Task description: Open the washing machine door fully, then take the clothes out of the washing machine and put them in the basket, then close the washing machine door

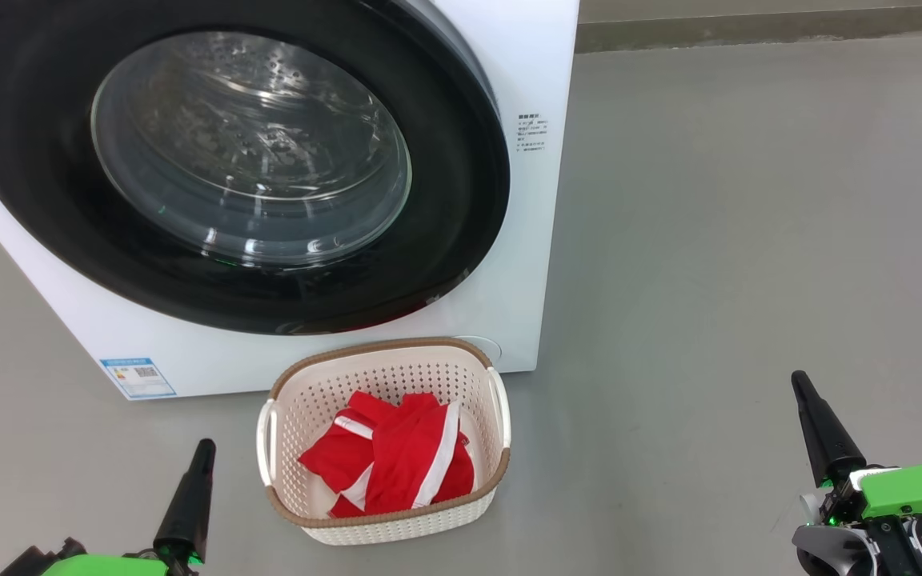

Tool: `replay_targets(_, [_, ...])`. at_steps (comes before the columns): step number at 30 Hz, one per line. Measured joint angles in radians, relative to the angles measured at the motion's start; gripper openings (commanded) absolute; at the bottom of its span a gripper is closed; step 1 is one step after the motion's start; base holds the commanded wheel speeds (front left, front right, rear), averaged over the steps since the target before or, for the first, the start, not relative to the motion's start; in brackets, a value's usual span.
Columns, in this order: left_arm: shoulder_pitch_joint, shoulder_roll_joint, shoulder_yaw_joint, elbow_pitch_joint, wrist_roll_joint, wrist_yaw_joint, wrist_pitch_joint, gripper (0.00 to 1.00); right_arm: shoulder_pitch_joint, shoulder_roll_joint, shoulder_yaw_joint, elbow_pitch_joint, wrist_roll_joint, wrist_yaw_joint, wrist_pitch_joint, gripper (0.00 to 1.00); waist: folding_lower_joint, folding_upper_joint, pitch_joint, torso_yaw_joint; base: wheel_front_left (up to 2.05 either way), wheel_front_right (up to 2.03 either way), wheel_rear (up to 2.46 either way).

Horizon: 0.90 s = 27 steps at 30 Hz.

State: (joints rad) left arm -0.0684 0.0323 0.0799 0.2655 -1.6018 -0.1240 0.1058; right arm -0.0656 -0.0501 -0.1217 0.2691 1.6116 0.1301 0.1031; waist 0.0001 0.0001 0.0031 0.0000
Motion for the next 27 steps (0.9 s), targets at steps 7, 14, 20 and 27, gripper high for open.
replay_targets(7, [0.000,0.000,0.000,0.000,0.000,0.000,0.000,0.00,0.000,0.000,-0.001,0.000,0.000,0.000,0.000,0.00,0.0000,0.0000,0.000,0.000,0.00,0.00,0.00])
replay_targets(14, [0.000,0.000,0.000,0.000,0.000,0.000,0.000,0.00,0.000,0.001,-0.001,0.000,0.000,0.000,0.003,0.00,0.0000,0.0000,0.000,0.000,0.00,0.00,0.00])
replay_targets(20, [0.000,0.000,0.000,0.000,0.000,0.000,0.000,0.00,0.000,0.001,-0.002,0.000,0.000,0.000,0.003,0.00,0.0000,0.0000,0.000,0.000,0.00,0.00,0.00])
replay_targets(27, [0.000,0.000,0.000,0.000,0.000,0.000,0.000,0.00,0.000,0.001,-0.002,0.000,0.000,0.000,0.003,0.00,0.0000,0.0000,0.000,0.000,0.00,0.00,0.00])
